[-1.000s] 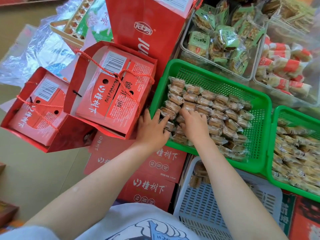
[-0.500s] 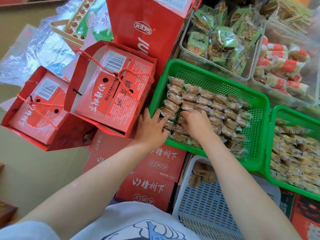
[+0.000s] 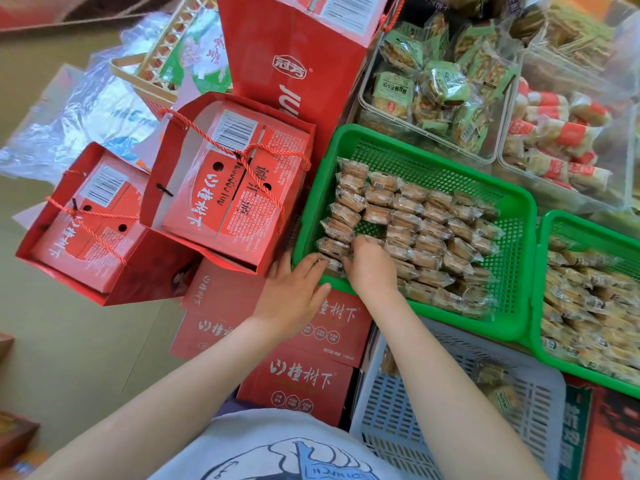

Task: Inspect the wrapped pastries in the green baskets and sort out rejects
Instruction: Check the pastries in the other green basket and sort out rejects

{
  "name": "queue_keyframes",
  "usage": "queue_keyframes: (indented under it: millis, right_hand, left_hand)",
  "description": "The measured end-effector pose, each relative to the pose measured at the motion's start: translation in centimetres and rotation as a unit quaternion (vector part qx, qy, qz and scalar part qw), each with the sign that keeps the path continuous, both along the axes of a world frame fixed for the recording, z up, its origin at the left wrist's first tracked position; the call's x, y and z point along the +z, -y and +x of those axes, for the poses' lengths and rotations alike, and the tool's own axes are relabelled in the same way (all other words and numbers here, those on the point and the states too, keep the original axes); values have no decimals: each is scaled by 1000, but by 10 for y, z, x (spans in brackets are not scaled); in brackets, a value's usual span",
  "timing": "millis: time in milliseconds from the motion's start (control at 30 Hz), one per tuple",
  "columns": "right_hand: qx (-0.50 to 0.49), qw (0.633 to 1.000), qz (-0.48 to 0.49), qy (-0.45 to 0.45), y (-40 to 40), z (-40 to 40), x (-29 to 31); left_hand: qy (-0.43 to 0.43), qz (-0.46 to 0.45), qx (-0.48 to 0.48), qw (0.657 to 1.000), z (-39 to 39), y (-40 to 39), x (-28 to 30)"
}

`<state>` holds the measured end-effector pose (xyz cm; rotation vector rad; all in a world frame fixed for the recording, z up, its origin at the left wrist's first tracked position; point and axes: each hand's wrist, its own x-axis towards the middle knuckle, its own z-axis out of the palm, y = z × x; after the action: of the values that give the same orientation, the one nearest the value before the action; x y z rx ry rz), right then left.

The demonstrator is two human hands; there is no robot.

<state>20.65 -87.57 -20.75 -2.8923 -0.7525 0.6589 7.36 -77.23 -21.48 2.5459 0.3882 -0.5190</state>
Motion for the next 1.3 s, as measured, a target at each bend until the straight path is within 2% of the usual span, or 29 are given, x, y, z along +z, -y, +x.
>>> queue_keyframes:
  millis: [133, 233, 333, 433, 533, 600, 633, 667, 733, 767, 800, 933, 1033, 1200, 1300]
  right_hand:
    - [-60, 997, 46, -10, -8, -6, -6]
    - [-166, 968, 168, -88, -5, -4, 2]
    - [-282, 886, 293, -221, 4, -2, 21]
    - [-321, 806, 388, -312, 18, -6, 51]
    - [-371, 671, 513, -386, 37, -12, 78]
    - [-395, 601, 556, -416, 50, -21, 96]
    - [-398, 580, 566, -429, 55, -27, 104]
    - [-397, 568, 570, -440, 59, -34, 111]
    - [-391, 558, 574, -453, 65, -50, 122]
    - [-389, 558, 576, -453, 67, -58, 126]
    - [-387, 563, 578, -446, 68, -65, 130]
    - [-353, 630, 589, -364, 78, -94, 145]
    - [-338, 656, 600, -309, 88, -110, 160]
    - [-334, 642, 626, -290, 106, -129, 182]
    - [-325, 623, 653, -283, 114, -142, 195]
  left_hand:
    - [0, -1, 11, 1000, 6, 1, 2]
    - [4, 6, 3, 1000, 5, -1, 3]
    - [-13, -5, 2, 1000, 6, -3, 6]
    - [-32, -39, 22, 998, 6, -3, 19]
    - [34, -72, 80, 994, -1, -2, 45]
    - [101, -169, 125, 972, -6, 0, 70]
    - [119, -261, 150, 946, -9, 1, 86]
    - [128, -367, 179, 904, -11, 2, 100]
    - [137, -523, 243, 805, -16, 7, 122]
    - [140, -553, 269, 776, -18, 9, 131]
    - [142, -565, 283, 762, -20, 10, 137]
    - [135, -580, 295, 747, -34, 14, 154]
    - [128, -601, 274, 740, -46, 20, 165]
    - [147, -648, 274, 695, -64, 34, 182]
    - [166, -622, 295, 706, -69, 42, 190]
